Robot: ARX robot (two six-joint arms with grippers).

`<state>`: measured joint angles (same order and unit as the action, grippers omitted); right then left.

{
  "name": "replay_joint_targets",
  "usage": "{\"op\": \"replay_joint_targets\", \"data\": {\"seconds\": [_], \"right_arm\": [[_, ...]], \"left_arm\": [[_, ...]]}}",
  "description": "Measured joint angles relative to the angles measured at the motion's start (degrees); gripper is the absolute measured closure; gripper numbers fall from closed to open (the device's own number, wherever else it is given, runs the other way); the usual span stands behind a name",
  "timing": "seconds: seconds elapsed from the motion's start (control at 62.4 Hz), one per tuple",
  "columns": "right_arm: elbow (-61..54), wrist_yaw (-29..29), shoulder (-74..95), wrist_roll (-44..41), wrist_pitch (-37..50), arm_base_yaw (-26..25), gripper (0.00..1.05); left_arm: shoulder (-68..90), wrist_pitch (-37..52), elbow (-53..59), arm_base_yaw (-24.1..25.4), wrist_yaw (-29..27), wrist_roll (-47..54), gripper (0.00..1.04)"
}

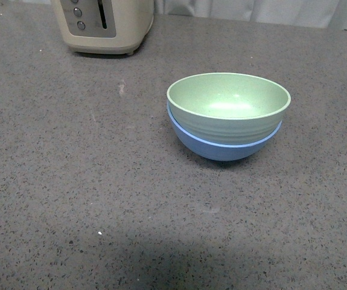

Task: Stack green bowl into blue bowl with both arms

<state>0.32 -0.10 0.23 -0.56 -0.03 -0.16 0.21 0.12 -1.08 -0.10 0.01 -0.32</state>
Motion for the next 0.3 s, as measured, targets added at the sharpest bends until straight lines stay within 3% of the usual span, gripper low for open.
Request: {"op": "replay_joint_targets", "data": {"seconds": [0.304], "right_arm": [[0.0, 0.0, 0.0, 0.0, 0.0, 0.0, 0.09]], "left_arm": [[0.0, 0.0, 0.0, 0.0, 0.0, 0.0, 0.06]]}}
